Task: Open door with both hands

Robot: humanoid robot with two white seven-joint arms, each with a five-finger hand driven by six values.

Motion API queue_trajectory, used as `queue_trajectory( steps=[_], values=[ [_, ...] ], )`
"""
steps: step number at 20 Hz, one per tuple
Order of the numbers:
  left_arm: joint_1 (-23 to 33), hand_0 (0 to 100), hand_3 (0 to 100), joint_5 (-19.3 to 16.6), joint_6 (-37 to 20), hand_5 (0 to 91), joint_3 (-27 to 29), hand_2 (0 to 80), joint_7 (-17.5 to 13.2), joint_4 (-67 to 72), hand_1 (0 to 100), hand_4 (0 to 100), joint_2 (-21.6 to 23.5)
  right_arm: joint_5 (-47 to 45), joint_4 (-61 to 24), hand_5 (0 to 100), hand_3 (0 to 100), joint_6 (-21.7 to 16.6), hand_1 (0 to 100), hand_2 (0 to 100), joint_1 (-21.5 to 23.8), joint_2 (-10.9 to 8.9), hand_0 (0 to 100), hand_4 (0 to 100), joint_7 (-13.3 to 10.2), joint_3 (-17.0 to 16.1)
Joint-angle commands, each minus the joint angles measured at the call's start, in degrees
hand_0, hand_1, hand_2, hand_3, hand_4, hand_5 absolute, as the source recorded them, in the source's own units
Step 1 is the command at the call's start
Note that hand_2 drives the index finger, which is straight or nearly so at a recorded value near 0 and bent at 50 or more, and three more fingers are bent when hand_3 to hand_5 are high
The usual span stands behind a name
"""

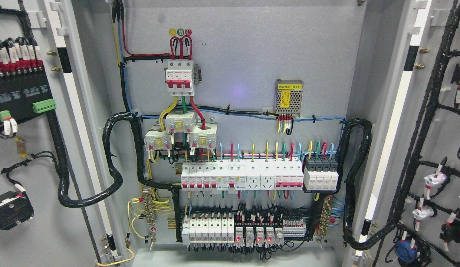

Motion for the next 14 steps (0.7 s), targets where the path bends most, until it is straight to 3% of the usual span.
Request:
queue_trajectory(
  steps=[1,5,10,14],
  values=[
    [0.0,0,0,0.2,0.0,0.0,0.4,0.0,0.0,1.3,0,0,0.6,0.1,-0.1,0,0,0.0,0,0,0.4,-0.01,0,0,0.1,-1.0],
    [0.0,0,0,0.2,0.0,0.0,0.3,0.0,0.0,1.2,0,0,0.7,-0.4,-0.7,0,0,-0.4,0,0,2.0,-0.01,0,0,0.1,-0.9],
    [0.0,0,0,0.2,0.0,0.0,0.2,0.0,0.0,0.9,0,0,0.9,-0.5,-1.7,0,0,-3.7,0,0,3.4,-0.45,0,0,0.1,0.0],
    [0.4,0,0,0.2,0.1,0.0,-0.1,0.0,-0.1,-0.2,0,0,1.1,-0.5,-2.2,0,0,-3.7,0,0,3.4,-0.62,0,0,0.1,2.1]
  ],
)
